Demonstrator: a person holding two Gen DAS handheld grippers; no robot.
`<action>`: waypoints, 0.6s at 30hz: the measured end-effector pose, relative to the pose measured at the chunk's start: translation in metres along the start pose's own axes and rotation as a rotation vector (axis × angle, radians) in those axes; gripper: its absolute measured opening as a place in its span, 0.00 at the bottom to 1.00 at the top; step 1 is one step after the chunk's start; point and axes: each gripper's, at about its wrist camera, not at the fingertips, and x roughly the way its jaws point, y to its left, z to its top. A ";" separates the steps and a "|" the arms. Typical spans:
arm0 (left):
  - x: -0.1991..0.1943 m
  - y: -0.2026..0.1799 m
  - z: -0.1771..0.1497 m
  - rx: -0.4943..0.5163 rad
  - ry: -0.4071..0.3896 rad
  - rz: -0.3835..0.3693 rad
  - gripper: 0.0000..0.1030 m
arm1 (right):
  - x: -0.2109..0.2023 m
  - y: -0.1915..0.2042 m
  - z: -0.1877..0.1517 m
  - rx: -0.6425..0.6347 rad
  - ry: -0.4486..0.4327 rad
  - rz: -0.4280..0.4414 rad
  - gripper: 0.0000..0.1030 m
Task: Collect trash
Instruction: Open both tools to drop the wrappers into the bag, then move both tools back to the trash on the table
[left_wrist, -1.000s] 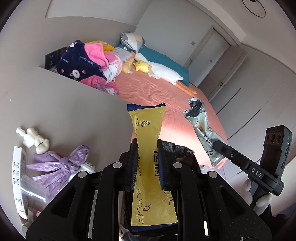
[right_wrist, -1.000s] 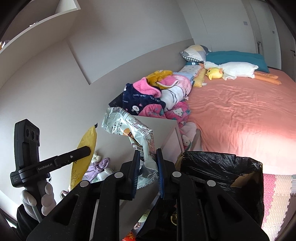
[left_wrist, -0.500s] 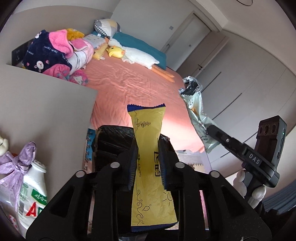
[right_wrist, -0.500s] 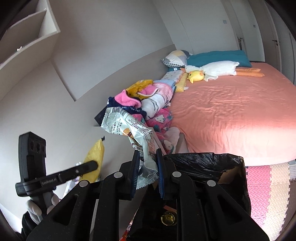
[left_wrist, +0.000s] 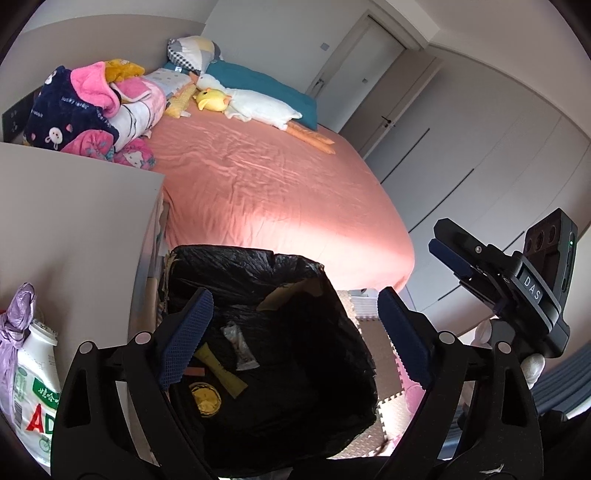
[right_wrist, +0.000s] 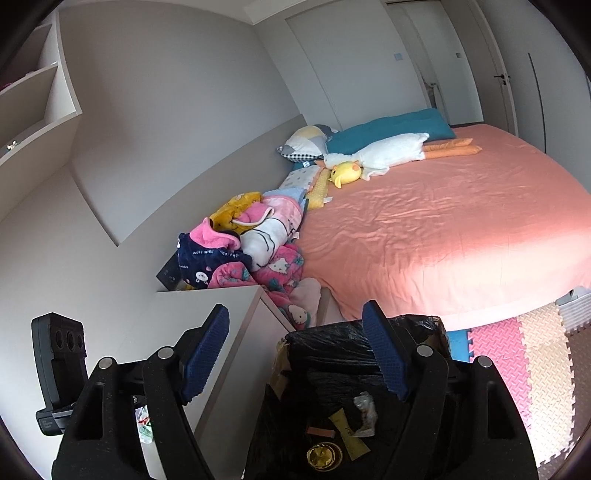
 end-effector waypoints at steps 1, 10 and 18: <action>0.000 0.000 0.000 0.000 0.000 -0.001 0.85 | 0.001 0.001 0.001 -0.001 0.002 0.002 0.73; -0.001 0.004 0.000 0.002 -0.008 0.018 0.85 | 0.008 0.011 -0.003 -0.019 0.015 0.020 0.73; -0.015 0.017 -0.008 -0.033 -0.022 0.053 0.85 | 0.018 0.029 -0.006 -0.053 0.040 0.059 0.73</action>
